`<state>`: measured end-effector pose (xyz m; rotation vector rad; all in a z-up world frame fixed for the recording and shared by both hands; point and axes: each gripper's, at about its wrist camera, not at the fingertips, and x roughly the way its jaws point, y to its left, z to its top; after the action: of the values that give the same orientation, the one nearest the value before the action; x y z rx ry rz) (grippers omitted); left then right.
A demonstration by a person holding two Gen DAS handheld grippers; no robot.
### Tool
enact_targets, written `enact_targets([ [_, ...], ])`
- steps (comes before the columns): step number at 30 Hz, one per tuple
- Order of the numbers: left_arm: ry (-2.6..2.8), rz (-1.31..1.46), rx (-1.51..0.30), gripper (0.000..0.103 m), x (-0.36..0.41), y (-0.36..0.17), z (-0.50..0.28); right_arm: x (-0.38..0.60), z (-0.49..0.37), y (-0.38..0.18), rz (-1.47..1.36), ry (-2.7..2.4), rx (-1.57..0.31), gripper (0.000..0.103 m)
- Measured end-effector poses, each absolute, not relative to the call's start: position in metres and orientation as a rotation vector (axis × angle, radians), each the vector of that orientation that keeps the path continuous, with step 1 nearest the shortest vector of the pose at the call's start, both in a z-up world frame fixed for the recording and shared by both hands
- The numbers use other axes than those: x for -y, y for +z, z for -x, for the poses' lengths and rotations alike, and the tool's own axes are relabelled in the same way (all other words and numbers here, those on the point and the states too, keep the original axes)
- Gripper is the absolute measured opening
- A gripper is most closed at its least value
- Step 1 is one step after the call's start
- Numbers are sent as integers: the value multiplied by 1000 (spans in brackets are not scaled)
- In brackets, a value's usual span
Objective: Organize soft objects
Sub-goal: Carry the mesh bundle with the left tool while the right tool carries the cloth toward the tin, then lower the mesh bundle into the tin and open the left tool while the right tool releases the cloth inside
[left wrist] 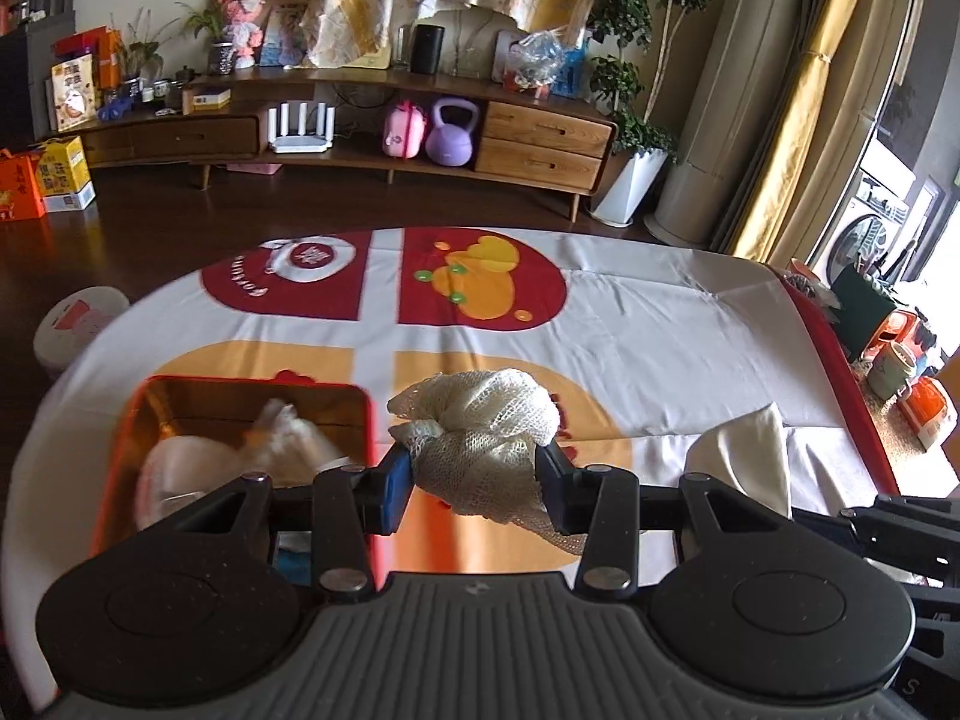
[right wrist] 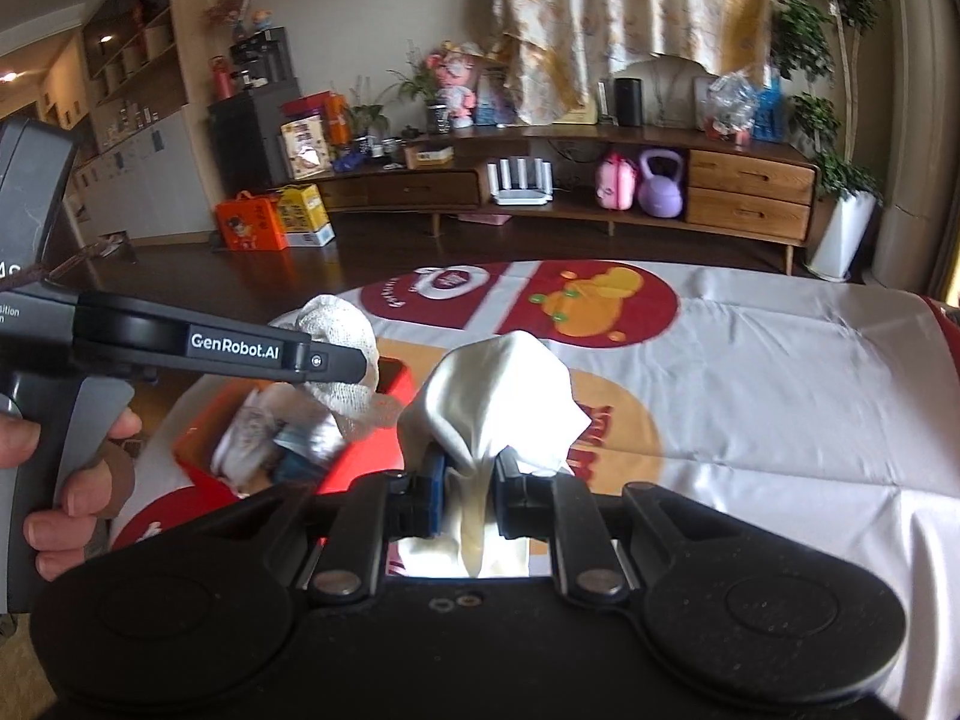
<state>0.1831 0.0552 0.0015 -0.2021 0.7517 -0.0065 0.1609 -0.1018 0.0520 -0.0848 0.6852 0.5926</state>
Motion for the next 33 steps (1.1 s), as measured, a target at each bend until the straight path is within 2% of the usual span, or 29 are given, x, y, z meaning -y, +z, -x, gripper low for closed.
enact_targets([
  [18, 122, 248, -778, 43, -154, -8, -144, 4, -161, 46, 136, 728, -711, 15],
  [33, 156, 217, -891, 43, -182, -59, -146, -58, -194, 17, 219, 756, -756, 16],
])
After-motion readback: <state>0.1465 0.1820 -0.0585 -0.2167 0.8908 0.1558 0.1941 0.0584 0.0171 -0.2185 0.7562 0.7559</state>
